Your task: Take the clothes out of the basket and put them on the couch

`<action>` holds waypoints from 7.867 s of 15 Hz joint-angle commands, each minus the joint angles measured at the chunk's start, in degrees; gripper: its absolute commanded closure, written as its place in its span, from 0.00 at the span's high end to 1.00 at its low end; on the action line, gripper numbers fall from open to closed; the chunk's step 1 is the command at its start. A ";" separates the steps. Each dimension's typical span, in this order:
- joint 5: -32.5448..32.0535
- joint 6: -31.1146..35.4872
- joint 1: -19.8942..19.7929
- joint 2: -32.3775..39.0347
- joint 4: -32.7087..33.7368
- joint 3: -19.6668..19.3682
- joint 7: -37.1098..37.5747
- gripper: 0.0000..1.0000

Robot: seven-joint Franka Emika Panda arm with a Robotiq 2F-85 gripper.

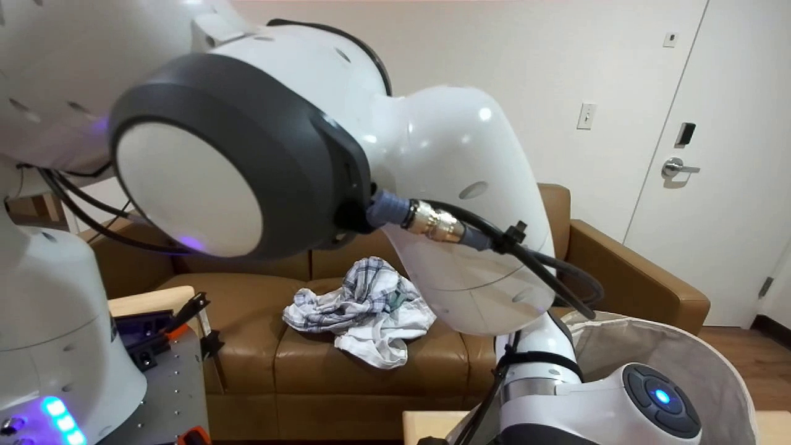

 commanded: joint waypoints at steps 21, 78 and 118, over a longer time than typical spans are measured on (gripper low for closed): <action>-9.45 33.73 4.65 7.80 0.70 -2.73 -4.38 0.60; -4.74 20.60 11.15 8.15 5.18 -8.93 0.68 1.00; 7.21 -15.27 12.66 -29.53 -12.02 -8.43 -0.83 0.05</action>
